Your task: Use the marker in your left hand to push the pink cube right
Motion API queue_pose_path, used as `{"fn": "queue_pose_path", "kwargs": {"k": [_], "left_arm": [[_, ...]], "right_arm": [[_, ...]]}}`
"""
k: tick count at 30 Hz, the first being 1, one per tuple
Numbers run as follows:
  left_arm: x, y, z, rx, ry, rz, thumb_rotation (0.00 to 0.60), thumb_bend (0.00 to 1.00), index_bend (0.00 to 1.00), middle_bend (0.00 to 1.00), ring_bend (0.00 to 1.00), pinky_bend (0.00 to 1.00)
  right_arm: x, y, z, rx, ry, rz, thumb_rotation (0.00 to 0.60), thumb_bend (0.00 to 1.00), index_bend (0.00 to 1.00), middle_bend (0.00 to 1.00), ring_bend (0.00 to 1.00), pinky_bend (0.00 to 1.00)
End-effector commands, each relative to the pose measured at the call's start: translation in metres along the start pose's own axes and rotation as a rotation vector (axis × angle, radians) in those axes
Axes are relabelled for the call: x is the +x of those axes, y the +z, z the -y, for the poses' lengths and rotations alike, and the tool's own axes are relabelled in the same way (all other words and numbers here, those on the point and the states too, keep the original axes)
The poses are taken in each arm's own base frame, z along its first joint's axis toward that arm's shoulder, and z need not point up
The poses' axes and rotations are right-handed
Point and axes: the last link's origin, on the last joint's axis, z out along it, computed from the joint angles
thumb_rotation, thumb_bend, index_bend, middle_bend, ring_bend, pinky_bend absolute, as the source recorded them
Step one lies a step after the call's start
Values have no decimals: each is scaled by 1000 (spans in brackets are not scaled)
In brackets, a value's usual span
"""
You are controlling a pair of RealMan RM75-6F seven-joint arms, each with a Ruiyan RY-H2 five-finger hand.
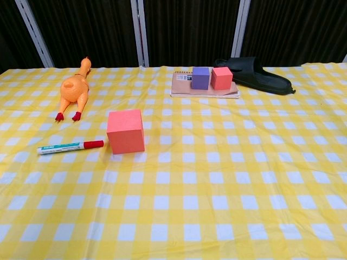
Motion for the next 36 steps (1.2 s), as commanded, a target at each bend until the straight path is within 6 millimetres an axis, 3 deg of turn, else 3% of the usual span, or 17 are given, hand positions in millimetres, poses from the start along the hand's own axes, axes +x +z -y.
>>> {"fn": "queue_pose_path", "kwargs": {"k": [1, 19, 23, 27, 31, 36], "left_arm": [[0, 0, 0, 2, -2, 4, 600, 6, 0, 0, 0, 32], [-3, 2, -3, 15, -5, 48, 600, 7, 7, 0, 0, 37], [-3, 8, -8, 10, -18, 53, 600, 18, 75, 0, 0, 53], [-4, 20, -19, 11, -38, 75, 600, 90, 195, 1, 0, 71], [-8, 43, -34, 4, -34, 87, 600, 140, 330, 25, 0, 76], [-21, 72, -62, 11, -60, 138, 600, 175, 402, 38, 0, 76]], "right_arm": [[0, 0, 0, 2, 0, 0, 600, 378, 0, 0, 0, 0], [0, -1, 1, 2, 4, 15, 600, 378, 0, 0, 0, 0], [0, -2, 1, 4, 8, 17, 600, 378, 0, 0, 0, 0], [0, -1, 1, 8, 13, 17, 600, 378, 0, 0, 0, 0], [-1, -1, 1, 11, 16, 20, 600, 378, 0, 0, 0, 0], [0, -2, 1, 12, 22, 20, 600, 378, 0, 0, 0, 0]]}}
